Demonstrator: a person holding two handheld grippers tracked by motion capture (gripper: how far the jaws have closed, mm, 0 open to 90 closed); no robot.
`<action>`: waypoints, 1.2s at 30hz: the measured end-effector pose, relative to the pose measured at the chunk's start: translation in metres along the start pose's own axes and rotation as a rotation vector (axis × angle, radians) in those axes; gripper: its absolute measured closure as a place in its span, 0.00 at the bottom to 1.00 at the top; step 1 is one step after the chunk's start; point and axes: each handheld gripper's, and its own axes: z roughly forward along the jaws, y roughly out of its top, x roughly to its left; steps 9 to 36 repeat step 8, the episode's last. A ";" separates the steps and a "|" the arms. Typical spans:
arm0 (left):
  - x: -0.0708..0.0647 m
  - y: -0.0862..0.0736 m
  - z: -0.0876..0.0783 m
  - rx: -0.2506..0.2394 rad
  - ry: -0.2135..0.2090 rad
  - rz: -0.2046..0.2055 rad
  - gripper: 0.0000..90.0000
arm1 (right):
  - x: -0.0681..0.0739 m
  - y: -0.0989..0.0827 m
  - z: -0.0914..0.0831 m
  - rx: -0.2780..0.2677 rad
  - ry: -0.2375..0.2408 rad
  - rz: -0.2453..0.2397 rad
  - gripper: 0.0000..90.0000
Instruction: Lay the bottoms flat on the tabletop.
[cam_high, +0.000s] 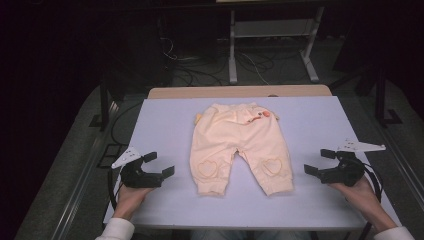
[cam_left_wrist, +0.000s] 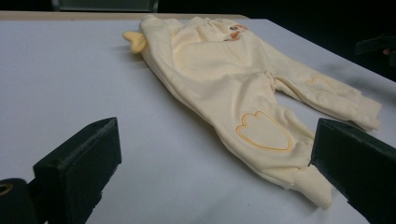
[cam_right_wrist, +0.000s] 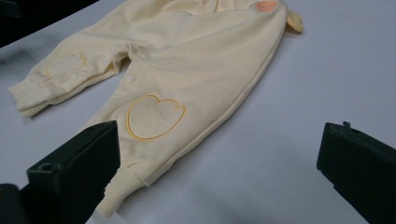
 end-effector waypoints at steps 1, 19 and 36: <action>0.000 -0.001 0.000 -0.002 0.001 0.001 0.02 | 0.000 -0.001 0.000 0.000 -0.002 0.003 0.00; -0.002 -0.004 0.000 0.005 0.000 0.009 0.02 | 0.000 -0.005 -0.001 -0.005 -0.006 0.005 0.00; -0.002 -0.004 0.000 0.005 0.000 0.009 0.02 | 0.000 -0.005 -0.001 -0.005 -0.006 0.005 0.00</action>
